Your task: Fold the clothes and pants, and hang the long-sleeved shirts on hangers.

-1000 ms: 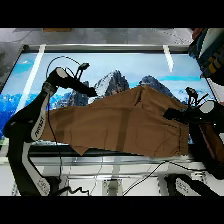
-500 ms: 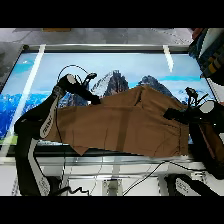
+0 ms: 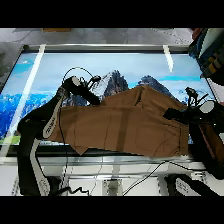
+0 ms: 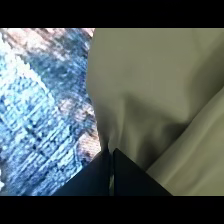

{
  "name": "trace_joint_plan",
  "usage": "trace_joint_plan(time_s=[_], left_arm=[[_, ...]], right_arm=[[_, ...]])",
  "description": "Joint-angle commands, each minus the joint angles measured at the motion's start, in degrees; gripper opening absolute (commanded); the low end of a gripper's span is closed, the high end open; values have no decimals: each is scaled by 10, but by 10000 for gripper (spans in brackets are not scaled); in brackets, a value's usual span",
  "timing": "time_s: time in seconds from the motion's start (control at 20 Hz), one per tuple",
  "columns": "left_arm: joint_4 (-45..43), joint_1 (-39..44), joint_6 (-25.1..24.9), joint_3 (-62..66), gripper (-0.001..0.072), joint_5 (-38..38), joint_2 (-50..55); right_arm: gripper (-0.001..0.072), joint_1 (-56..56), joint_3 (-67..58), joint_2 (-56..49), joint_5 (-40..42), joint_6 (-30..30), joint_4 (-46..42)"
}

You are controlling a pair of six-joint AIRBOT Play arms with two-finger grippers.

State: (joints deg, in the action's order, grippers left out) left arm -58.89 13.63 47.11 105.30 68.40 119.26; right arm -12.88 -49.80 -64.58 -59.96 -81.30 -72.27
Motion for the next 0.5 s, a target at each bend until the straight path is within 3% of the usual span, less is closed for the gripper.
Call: trace_joint_plan(time_s=[0.0, 0.45], left_arm=[[-39, 2, 0, 0, 19, -11, -7], [-99, 2, -1, 0, 18, -111, -139]], right_arm=[[695, 0, -1, 0, 0, 0, 0], [695, 0, -1, 0, 0, 0, 0]])
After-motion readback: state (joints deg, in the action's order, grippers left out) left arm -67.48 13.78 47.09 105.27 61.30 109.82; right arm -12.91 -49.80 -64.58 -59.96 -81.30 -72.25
